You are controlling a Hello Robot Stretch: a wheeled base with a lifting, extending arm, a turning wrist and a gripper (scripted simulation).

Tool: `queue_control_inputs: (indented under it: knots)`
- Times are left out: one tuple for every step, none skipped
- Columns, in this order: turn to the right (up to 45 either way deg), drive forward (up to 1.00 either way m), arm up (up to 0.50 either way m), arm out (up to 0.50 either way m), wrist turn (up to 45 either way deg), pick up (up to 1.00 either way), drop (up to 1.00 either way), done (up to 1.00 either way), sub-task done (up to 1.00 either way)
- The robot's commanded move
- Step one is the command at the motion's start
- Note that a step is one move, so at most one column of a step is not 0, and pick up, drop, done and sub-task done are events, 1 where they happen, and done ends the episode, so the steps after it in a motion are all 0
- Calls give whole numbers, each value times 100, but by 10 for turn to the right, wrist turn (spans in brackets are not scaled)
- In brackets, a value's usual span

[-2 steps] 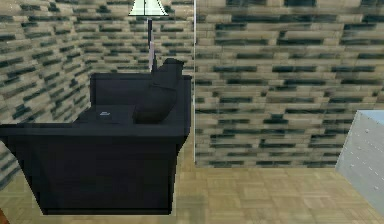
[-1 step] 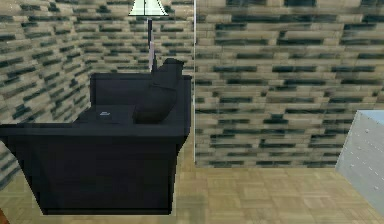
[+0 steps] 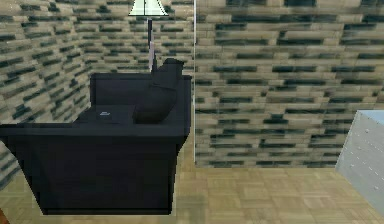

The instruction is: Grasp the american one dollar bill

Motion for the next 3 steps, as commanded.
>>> queue_control_inputs:
  knots:
    - [0,0,-30,0,0,0,0,0,0]
    - [0,0,0,0,0,100,0,0,0]
    - [0,0,10,0,0,0,0,0,0]
